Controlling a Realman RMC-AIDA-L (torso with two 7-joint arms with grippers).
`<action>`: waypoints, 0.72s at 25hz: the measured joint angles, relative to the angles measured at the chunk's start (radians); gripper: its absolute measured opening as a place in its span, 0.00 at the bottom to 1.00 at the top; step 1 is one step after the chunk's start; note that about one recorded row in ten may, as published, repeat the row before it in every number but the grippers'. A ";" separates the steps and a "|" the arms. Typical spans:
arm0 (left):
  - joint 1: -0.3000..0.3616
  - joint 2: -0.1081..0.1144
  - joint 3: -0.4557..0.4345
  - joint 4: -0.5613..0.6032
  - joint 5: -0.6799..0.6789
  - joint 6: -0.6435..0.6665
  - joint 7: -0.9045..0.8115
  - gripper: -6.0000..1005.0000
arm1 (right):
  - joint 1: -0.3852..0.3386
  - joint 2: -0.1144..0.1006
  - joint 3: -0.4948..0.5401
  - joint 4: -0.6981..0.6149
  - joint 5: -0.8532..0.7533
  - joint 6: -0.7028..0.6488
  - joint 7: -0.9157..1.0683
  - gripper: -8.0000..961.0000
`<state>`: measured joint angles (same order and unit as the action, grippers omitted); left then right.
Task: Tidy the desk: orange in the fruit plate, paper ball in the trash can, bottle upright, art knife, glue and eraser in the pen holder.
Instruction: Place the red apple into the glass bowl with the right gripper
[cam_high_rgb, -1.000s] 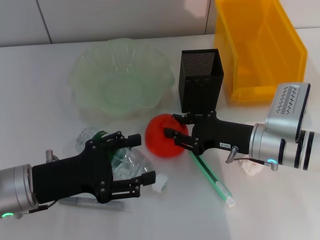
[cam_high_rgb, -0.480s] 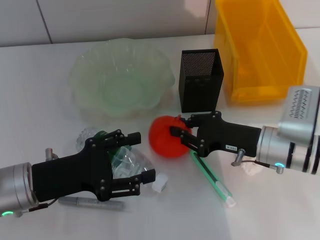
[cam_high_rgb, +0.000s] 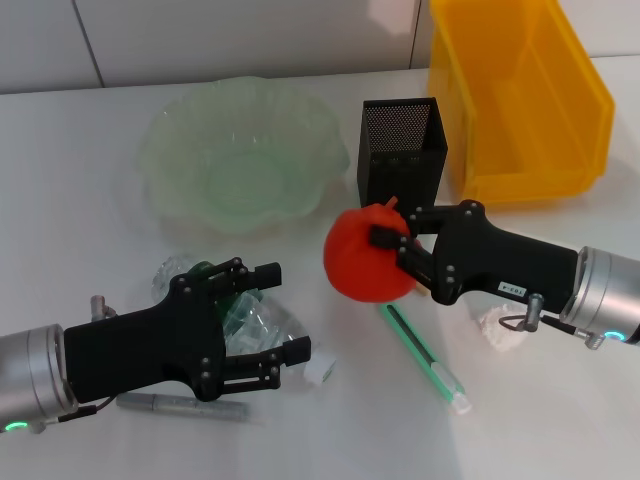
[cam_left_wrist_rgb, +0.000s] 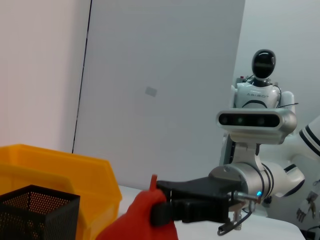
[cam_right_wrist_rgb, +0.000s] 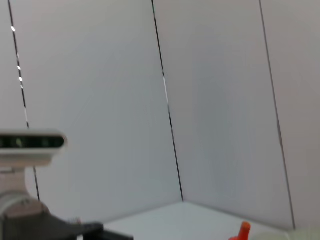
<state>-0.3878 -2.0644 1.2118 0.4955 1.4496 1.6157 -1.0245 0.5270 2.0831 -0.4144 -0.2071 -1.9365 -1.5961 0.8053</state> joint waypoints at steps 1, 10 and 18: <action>0.000 0.000 0.000 0.000 0.000 0.000 0.002 0.81 | 0.000 0.000 0.003 -0.005 0.008 -0.017 0.000 0.16; 0.005 -0.002 0.005 -0.002 0.000 0.003 0.016 0.80 | 0.114 0.000 0.003 -0.039 0.159 -0.005 0.000 0.10; 0.006 -0.002 0.003 -0.002 0.000 0.003 0.023 0.80 | 0.322 0.002 -0.048 -0.031 0.157 0.305 0.001 0.06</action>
<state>-0.3819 -2.0662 1.2150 0.4938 1.4497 1.6185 -1.0012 0.8493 2.0852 -0.4621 -0.2384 -1.7796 -1.2907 0.8064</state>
